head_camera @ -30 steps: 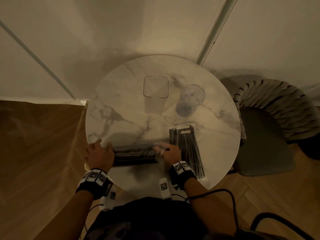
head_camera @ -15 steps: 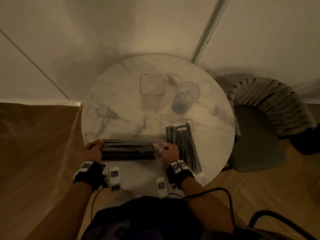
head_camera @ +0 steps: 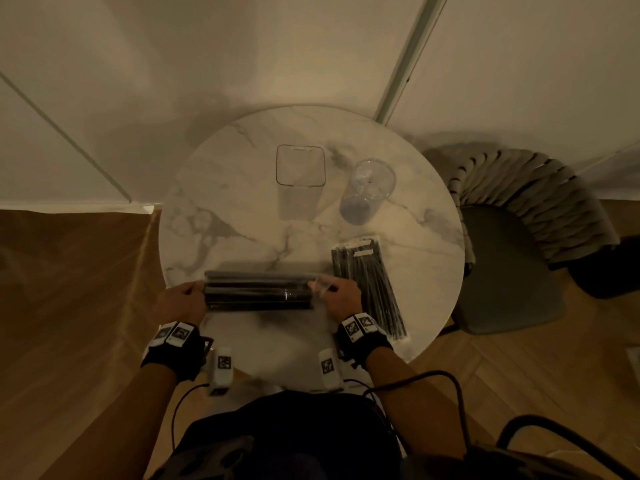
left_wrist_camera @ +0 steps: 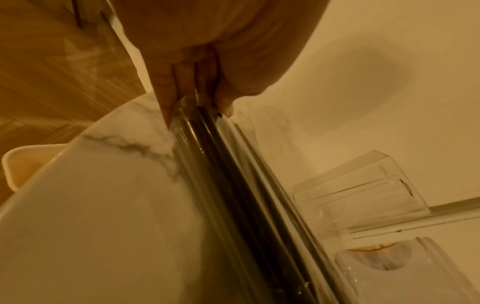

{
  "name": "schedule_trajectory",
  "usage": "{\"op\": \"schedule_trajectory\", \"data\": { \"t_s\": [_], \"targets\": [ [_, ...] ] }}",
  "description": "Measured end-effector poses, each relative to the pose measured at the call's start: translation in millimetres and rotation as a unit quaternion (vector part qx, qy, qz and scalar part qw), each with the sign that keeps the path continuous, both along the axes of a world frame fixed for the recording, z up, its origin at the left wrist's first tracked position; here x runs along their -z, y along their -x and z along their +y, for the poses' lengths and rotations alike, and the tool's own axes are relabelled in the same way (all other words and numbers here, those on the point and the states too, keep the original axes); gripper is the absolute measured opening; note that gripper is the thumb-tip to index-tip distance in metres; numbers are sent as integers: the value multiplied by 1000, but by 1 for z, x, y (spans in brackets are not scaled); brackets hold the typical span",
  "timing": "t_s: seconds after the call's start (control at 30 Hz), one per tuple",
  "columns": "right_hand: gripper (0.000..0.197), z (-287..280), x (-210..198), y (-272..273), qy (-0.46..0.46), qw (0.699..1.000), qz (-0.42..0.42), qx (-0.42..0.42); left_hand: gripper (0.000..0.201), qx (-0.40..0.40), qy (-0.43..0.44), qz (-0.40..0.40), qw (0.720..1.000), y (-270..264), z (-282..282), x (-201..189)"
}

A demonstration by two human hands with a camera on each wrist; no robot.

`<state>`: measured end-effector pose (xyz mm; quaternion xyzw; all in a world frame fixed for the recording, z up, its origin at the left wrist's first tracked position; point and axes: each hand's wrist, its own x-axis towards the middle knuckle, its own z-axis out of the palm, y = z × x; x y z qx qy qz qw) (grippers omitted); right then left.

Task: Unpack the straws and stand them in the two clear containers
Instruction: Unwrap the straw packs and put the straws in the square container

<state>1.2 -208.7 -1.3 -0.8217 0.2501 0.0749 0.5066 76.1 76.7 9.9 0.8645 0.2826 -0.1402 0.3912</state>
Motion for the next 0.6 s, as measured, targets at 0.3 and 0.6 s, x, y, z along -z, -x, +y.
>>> {"op": "schedule_trajectory", "data": {
  "t_s": [0.3,0.6],
  "targets": [
    [29,-7,13,6,-53,997,39,-32,30,-25,28,-19,999,0,3,-13],
    [33,-3,15,6,-38,998,24,-39,33,-17,69,-45,996,5,-2,-14]
  ]
}}
